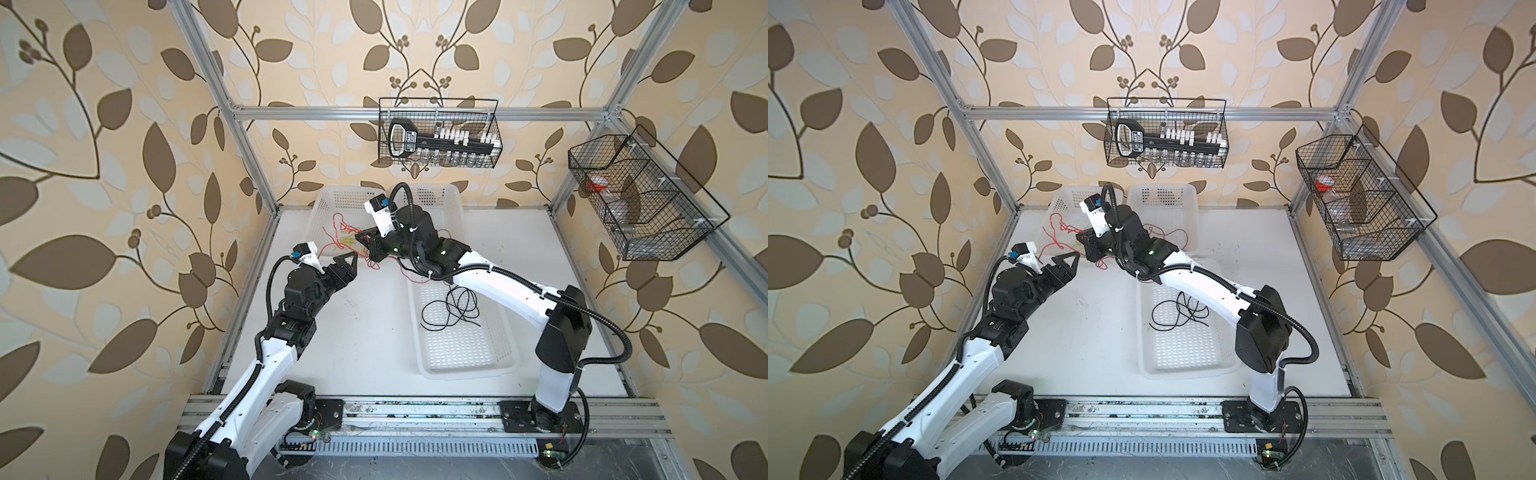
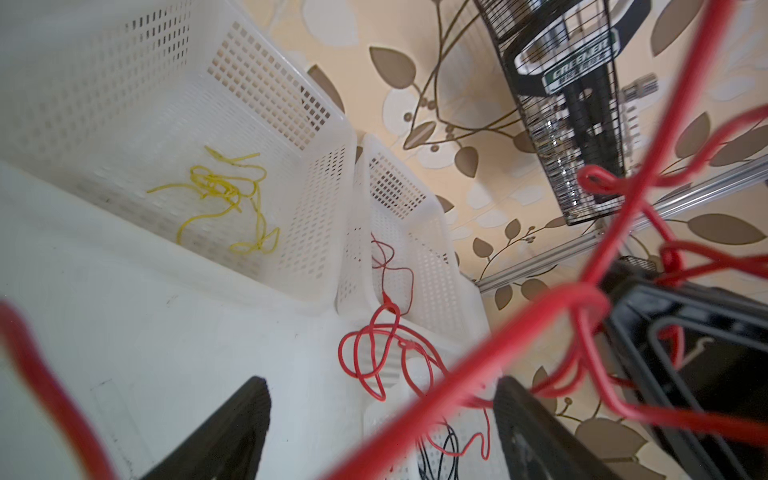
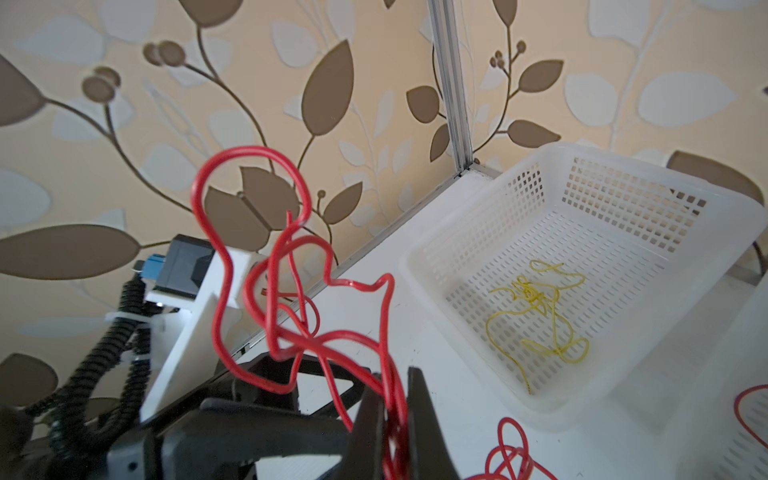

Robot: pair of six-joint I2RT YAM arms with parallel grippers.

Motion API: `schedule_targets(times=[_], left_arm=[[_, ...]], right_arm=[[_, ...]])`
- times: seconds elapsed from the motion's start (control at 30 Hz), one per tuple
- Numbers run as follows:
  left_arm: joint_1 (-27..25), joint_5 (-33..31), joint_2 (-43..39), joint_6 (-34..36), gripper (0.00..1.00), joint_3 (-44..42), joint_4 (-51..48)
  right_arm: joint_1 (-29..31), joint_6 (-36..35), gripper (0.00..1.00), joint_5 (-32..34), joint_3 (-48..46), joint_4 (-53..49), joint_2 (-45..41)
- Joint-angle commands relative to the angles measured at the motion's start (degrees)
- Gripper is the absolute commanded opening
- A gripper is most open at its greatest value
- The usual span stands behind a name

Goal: Untangle the cables

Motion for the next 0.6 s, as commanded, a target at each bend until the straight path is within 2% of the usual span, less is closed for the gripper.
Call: schedule_targets(times=[0.0, 0.17, 0.37, 0.57], left_arm=[[-0.53, -0.11, 0.90, -1.29, 0.84, -0.05, 9.85], [-0.62, 2.73, 2.06, -2.20, 0.79, -0.12, 12.02], [-0.97, 7.57, -0.52, -1.88, 0.79, -1.05, 12.67], [-1.51, 9.20, -2.96, 1.34, 0.81, 0.81, 7.56]], right_arm=[[0.15, 0.90, 0.00, -1.77, -1.33, 2.00, -2.43], [-0.27, 1.22, 0.00, -1.37, -1.40, 2.20, -2.44], [-1.91, 1.31, 0.00, -0.93, 0.19, 2.24, -1.32], [-2.66, 1.12, 0.00, -1.07, 1.94, 1.53, 0.02]])
